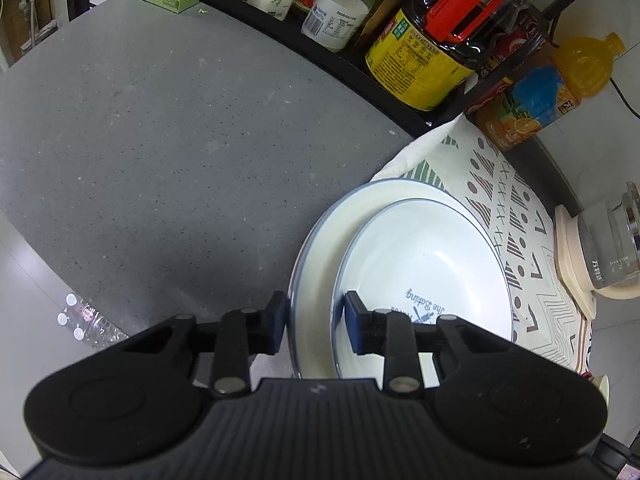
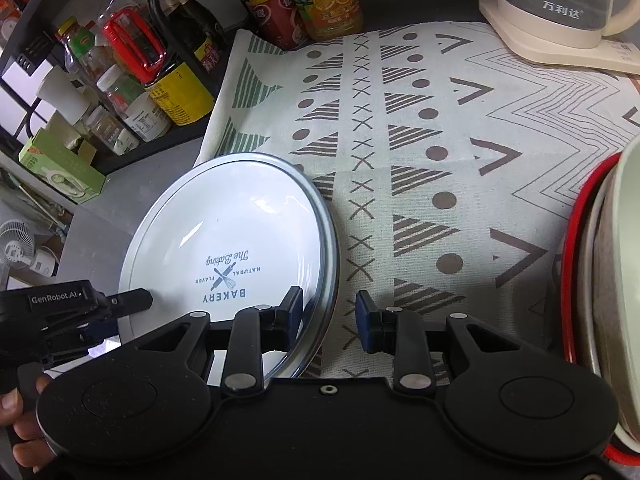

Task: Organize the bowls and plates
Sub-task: 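Lower the 'BAKERY' plate onto the 'Sweet' plate and open both grippers, then move both grippers to the red bowl holding the green bowls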

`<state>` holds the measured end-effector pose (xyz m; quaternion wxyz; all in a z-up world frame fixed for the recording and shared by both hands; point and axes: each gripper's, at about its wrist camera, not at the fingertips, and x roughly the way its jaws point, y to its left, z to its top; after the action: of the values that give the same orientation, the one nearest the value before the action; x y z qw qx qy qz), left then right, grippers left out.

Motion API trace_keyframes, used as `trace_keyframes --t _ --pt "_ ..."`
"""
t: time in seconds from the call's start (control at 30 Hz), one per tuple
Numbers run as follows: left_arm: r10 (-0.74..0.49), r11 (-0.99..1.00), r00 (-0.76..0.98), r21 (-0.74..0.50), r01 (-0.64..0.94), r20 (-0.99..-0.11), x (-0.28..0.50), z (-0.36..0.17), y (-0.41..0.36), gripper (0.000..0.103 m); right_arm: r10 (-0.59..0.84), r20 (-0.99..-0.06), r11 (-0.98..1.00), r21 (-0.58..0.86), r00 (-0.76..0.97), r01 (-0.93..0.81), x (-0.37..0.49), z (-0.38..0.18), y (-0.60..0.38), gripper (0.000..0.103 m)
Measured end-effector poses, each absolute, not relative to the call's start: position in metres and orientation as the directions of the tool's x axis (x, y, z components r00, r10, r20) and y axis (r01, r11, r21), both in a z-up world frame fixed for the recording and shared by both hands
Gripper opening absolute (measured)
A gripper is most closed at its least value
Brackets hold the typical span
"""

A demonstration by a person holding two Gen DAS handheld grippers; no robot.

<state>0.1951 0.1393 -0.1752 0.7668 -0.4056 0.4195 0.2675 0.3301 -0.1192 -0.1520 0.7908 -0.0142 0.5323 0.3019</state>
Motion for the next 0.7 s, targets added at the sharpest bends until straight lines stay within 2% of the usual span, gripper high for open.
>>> trace_keyframes --t 0.37,0.5,0.57,0.63,0.7 --pt "0.103 0.537 0.491 -0.366 -0.760 -0.865 0.195 -0.169 0.141 0.031 0.462 -0.853 0.813 0.298 0.242 -0.501 0.328 -0.153 -0.116 0.030" --pt "0.093 0.541 0.505 -0.382 -0.749 -0.858 0.196 -0.159 0.143 0.034 0.479 -0.838 0.811 0.309 0.261 -0.497 0.326 -0.144 -0.120 0.050" --pt "0.109 0.563 0.513 -0.372 -0.738 -0.852 0.198 -0.151 0.139 0.041 0.494 -0.822 0.805 0.309 0.284 -0.506 0.324 -0.134 -0.122 0.052" --pt "0.125 0.581 0.519 -0.361 -0.729 -0.846 0.199 -0.143 0.134 0.051 0.509 -0.806 0.799 0.312 0.302 -0.513 0.322 -0.125 -0.125 0.059" --pt "0.131 0.599 0.532 -0.361 -0.715 -0.837 0.200 -0.136 0.128 0.056 0.517 -0.790 0.801 0.311 0.329 -0.512 0.321 -0.117 -0.130 0.063"
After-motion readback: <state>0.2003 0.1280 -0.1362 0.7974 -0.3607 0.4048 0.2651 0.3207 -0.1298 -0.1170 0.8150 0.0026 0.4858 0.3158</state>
